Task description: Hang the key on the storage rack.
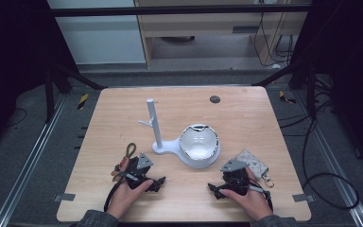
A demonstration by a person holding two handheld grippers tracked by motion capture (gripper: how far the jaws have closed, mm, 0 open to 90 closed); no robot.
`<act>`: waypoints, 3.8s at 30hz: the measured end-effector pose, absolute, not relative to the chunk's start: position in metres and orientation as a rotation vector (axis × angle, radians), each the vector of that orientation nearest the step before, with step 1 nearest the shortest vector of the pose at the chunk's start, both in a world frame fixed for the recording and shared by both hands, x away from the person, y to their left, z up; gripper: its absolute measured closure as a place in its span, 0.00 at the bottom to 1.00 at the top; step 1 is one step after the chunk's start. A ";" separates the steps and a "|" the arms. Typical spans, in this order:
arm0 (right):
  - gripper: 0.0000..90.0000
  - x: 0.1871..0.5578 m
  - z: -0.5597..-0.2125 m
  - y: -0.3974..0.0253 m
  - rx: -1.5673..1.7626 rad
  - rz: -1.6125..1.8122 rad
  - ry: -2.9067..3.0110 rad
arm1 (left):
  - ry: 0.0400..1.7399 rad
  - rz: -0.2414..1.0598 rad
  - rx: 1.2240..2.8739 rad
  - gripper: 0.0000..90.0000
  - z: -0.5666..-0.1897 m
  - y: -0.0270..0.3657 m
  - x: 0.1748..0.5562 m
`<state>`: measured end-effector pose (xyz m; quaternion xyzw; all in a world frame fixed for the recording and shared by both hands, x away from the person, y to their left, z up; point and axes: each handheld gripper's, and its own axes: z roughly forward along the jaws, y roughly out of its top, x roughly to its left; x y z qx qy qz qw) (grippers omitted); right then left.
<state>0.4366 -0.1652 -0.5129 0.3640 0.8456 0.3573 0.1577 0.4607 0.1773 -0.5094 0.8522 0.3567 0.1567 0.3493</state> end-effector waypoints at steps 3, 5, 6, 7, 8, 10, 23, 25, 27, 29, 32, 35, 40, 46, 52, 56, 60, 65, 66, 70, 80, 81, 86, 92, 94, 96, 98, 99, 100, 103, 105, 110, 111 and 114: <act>0.00 0.436 -0.513 -0.165 1.042 1.022 2.419 | 0.925 0.403 2.207 0.00 -0.509 0.177 0.461; 0.00 0.437 -0.513 -0.165 1.041 1.024 2.417 | 0.926 0.400 2.202 0.00 -0.509 0.178 0.460; 0.00 0.436 -0.513 -0.165 1.041 1.024 2.417 | 0.920 0.398 2.205 0.00 -0.509 0.178 0.460; 0.00 0.436 -0.513 -0.165 1.040 1.022 2.416 | 0.916 0.402 2.205 0.00 -0.509 0.178 0.460; 0.00 0.436 -0.513 -0.165 1.040 1.022 2.417 | 0.906 0.398 2.198 0.05 -0.507 0.180 0.459; 0.00 0.436 -0.513 -0.165 1.040 1.022 2.416 | 0.902 0.396 2.193 0.07 -0.505 0.182 0.459; 0.00 0.435 -0.513 -0.166 1.038 1.027 2.420 | 0.954 0.517 2.206 0.06 -0.477 0.226 0.458; 0.00 0.435 -0.513 -0.166 1.037 1.025 2.419 | 0.977 0.536 2.224 0.06 -0.471 0.235 0.460; 0.00 0.435 -0.513 -0.167 1.033 1.023 2.421 | 0.994 0.545 2.224 0.06 -0.467 0.243 0.462; 0.00 0.434 -0.513 -0.167 1.033 1.025 2.422 | 1.014 0.546 2.257 0.06 -0.461 0.252 0.466; 0.00 0.434 -0.513 -0.167 1.033 1.022 2.424 | 1.043 0.540 2.299 0.06 -0.457 0.261 0.473; 0.00 0.433 -0.513 -0.167 1.031 1.023 2.422 | 1.063 0.525 2.318 0.08 -0.456 0.264 0.477; 0.00 0.433 -0.513 -0.167 1.032 1.027 2.422 | 1.088 0.517 2.338 0.16 -0.451 0.270 0.482; 0.00 0.433 -0.513 -0.167 1.030 1.027 2.423 | 1.128 0.444 2.357 0.28 -0.444 0.276 0.489; 0.00 0.433 -0.513 -0.167 1.028 1.027 2.423 | 1.161 0.382 2.397 0.41 -0.442 0.279 0.500; 0.00 0.433 -0.513 -0.167 1.031 1.028 2.422 | 1.177 0.349 2.444 0.49 -0.442 0.276 0.508; 0.00 0.433 -0.513 -0.167 1.030 1.028 2.422 | 1.193 0.304 2.452 0.51 -0.444 0.271 0.512; 0.00 0.433 -0.513 -0.167 1.030 1.028 2.422 | 1.220 0.296 2.484 0.53 -0.450 0.263 0.517; 0.00 0.433 -0.513 -0.167 1.030 1.028 2.422 | 1.220 0.291 2.493 0.53 -0.451 0.262 0.518; 0.00 0.433 -0.513 -0.167 1.029 1.028 2.423 | 1.241 0.272 2.477 0.55 -0.456 0.261 0.519; 0.00 0.433 -0.513 -0.167 1.030 1.028 2.422 | 1.282 0.249 2.467 0.62 -0.462 0.262 0.521; 0.00 0.433 -0.513 -0.167 1.030 1.028 2.422 | 1.282 0.249 2.467 0.62 -0.462 0.262 0.521; 0.00 0.433 -0.513 -0.167 1.030 1.029 2.422 | 1.285 0.241 2.467 0.63 -0.465 0.263 0.522; 0.00 0.433 -0.513 -0.167 1.030 1.029 2.422 | 1.274 0.238 2.476 0.66 -0.468 0.261 0.522; 0.00 0.433 -0.513 -0.167 1.029 1.028 2.423 | 1.268 0.246 2.477 0.68 -0.468 0.260 0.522; 0.00 0.433 -0.513 -0.167 1.029 1.028 2.423 | 1.261 0.252 2.481 0.69 -0.468 0.259 0.522; 0.00 0.433 -0.513 -0.167 1.029 1.028 2.423 | 1.249 0.261 2.487 0.72 -0.468 0.259 0.521; 0.00 0.433 -0.513 -0.168 1.027 1.028 2.424 | 1.243 0.268 2.491 0.73 -0.467 0.260 0.521; 0.00 0.433 -0.513 -0.168 1.026 1.028 2.424 | 1.242 0.273 2.477 0.73 -0.466 0.260 0.520; 0.00 0.433 -0.513 -0.168 1.026 1.028 2.424 | 1.231 0.281 2.457 0.73 -0.463 0.263 0.518; 0.00 0.433 -0.513 -0.168 1.026 1.028 2.424 | 1.227 0.292 2.445 0.73 -0.461 0.264 0.516; 0.00 0.432 -0.513 -0.168 1.027 1.030 2.427 | 1.184 0.335 2.425 0.73 -0.453 0.264 0.508; 0.00 0.432 -0.513 -0.168 1.024 1.029 2.428 | 1.176 0.345 2.415 0.73 -0.451 0.264 0.505; 0.00 0.432 -0.513 -0.168 1.024 1.029 2.428 | 1.144 0.391 2.370 0.73 -0.443 0.266 0.497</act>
